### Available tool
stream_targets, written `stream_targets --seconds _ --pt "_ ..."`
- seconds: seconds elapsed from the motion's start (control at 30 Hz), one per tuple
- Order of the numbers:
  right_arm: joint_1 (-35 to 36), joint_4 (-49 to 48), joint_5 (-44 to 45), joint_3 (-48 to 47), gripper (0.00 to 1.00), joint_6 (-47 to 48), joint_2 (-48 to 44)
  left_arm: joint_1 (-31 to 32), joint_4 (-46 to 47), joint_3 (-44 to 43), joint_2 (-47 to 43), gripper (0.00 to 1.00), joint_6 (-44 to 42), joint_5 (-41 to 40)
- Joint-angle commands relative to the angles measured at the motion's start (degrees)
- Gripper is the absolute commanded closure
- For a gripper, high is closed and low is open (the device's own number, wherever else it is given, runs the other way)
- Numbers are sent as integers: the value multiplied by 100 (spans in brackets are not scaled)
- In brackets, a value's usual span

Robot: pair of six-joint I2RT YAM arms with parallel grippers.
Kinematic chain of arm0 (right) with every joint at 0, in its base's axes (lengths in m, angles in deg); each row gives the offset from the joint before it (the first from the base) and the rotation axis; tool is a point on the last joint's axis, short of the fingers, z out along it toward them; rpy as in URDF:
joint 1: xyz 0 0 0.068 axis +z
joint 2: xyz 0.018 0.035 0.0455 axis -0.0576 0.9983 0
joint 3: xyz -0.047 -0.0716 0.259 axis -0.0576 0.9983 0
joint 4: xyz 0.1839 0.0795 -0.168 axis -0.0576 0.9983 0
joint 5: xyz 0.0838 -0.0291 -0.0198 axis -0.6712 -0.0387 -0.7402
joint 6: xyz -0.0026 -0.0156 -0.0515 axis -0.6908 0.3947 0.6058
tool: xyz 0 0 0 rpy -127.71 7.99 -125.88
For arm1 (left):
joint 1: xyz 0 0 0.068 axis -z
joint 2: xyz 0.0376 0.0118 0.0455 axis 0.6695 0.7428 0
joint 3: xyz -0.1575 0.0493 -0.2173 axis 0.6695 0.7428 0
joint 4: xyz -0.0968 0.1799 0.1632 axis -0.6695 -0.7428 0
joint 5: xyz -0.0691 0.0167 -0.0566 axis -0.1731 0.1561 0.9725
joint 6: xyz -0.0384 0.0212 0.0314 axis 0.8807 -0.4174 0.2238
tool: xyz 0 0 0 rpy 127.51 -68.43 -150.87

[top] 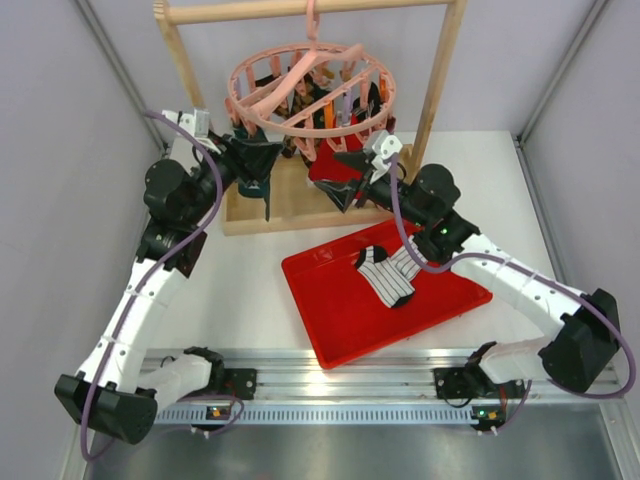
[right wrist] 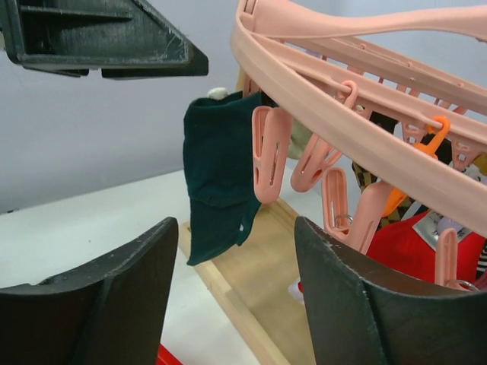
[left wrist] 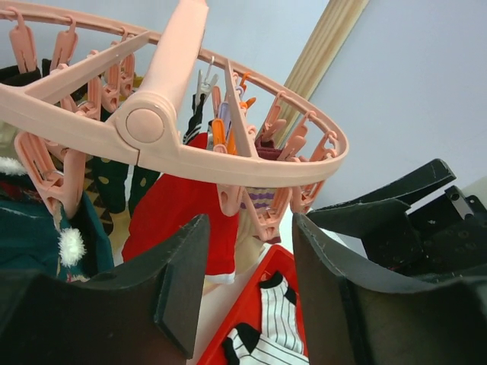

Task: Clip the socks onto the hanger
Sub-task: Open the clamp at the hanger.

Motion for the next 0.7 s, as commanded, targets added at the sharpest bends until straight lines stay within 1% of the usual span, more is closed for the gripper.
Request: stream_targets --seconds 0.0,0.1,0.23,0.37,0.4,0.5,0.67 --pt "95 -249 -20 -13 39 41 -262 34 271 110 -142 49 31 -46" --pt "87 -249 -64 -13 44 41 -253 87 244 207 -177 52 119 -37" --pt "104 -231 -73 -39 45 50 -227 376 227 312 -221 53 14 -230" --pt "104 -170 -142 -66 44 59 -192 614 139 400 -239 54 -109 -914" --pt "96 -178 -169 -57 43 15 -174 640 139 435 -213 54 -109 -1168" --pt "95 -161 -143 -57 38 -134 -122 737 174 471 -64 57 -109 -1521" --pt "87 -161 -134 -92 31 -188 -86 737 674 506 200 58 -30 -1514"
